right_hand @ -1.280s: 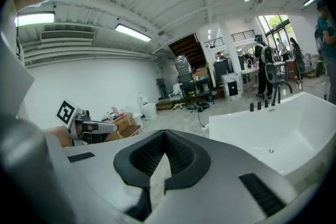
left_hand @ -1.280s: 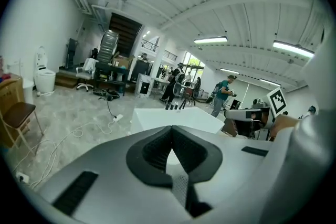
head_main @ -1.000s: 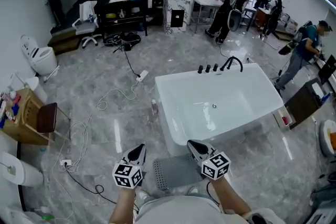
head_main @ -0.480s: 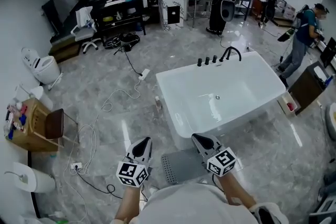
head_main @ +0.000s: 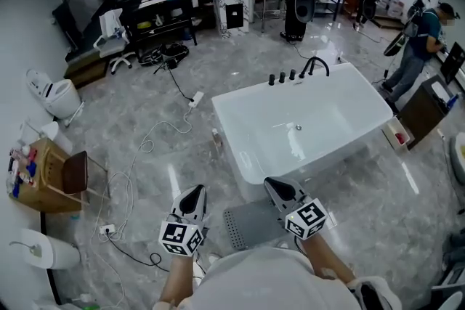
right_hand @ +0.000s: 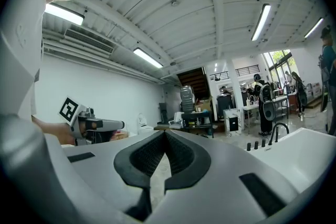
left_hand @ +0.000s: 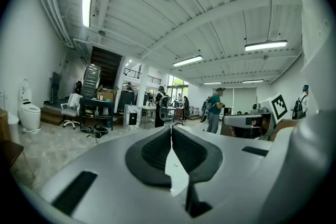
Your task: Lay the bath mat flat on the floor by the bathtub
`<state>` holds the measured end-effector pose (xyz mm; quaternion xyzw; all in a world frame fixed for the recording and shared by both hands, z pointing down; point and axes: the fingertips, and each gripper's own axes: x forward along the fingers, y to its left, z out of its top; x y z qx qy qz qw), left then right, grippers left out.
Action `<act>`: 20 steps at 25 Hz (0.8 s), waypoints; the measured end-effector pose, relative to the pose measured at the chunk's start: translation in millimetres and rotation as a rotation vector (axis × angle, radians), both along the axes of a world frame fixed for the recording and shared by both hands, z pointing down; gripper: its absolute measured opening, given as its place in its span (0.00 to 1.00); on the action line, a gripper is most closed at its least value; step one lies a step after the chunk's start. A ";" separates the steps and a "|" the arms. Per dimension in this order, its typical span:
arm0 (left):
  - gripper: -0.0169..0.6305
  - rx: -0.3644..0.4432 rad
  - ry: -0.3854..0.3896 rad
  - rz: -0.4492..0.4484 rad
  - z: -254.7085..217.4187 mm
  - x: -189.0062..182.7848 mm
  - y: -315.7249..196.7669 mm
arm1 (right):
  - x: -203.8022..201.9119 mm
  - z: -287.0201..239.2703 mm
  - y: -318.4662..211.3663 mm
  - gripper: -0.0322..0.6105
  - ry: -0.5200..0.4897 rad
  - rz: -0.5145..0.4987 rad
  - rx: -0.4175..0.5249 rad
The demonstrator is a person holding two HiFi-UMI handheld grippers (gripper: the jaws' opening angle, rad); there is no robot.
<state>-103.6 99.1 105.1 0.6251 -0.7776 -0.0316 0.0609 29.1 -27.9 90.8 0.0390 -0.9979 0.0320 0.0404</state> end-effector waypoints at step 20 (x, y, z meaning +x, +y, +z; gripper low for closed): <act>0.05 -0.014 0.000 -0.001 5.5 6.4 -0.4 | 5.7 6.4 5.8 0.08 0.013 0.006 -0.010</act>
